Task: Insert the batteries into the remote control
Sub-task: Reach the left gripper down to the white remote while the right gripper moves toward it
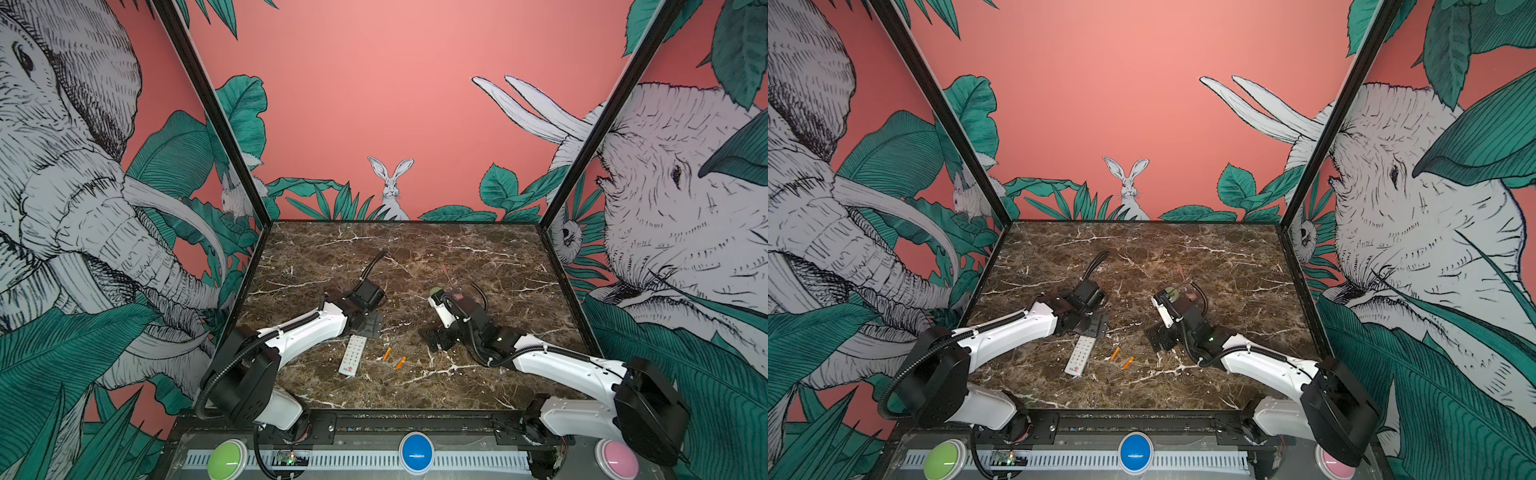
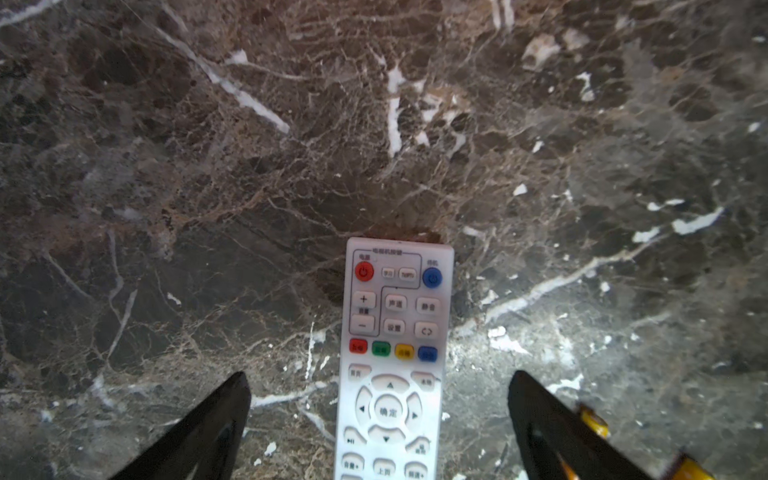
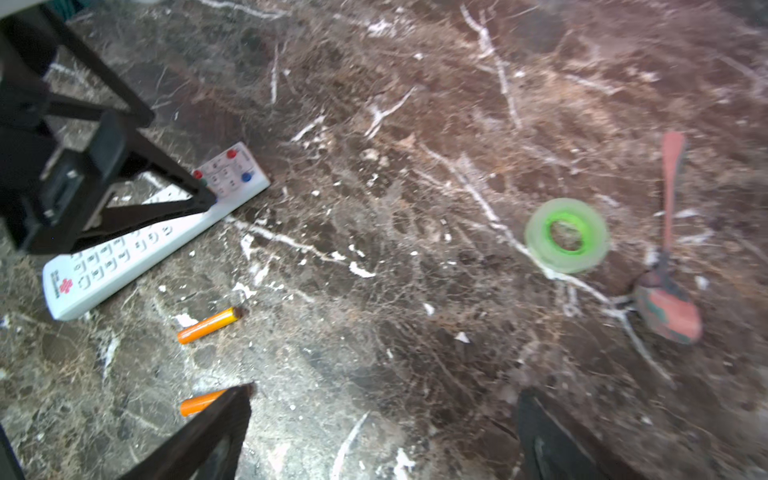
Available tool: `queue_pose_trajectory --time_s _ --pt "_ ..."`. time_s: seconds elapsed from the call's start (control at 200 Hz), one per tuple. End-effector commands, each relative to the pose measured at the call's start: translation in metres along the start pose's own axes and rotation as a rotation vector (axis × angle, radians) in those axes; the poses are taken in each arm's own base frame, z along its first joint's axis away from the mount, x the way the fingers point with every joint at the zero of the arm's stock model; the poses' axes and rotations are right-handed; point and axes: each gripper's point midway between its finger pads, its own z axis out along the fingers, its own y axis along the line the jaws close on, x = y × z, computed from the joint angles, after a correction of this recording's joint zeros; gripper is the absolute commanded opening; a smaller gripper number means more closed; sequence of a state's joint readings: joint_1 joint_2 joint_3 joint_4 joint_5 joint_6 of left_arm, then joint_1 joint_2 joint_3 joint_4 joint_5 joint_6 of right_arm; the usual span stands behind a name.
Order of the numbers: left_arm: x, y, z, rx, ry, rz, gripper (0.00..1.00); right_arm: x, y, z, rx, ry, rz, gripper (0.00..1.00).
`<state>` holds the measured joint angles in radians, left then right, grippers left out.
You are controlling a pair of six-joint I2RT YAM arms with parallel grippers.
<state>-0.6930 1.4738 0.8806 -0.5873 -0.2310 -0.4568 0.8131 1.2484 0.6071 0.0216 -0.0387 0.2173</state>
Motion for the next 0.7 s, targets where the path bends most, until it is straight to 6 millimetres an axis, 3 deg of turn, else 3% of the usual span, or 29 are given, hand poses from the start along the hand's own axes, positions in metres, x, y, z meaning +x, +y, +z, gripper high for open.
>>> queue_pose_trajectory --time_s 0.0,0.415,0.695 --pt "0.004 -0.001 0.008 -0.004 0.011 -0.022 0.97 -0.014 0.011 0.002 -0.043 -0.042 -0.022 0.99" --pt "0.020 -0.005 0.033 -0.005 0.072 -0.017 0.92 -0.012 0.017 0.010 -0.071 -0.036 -0.027 0.98" --pt "0.028 -0.004 0.040 -0.008 0.085 -0.029 0.79 -0.015 0.019 0.005 -0.088 -0.061 -0.026 0.98"
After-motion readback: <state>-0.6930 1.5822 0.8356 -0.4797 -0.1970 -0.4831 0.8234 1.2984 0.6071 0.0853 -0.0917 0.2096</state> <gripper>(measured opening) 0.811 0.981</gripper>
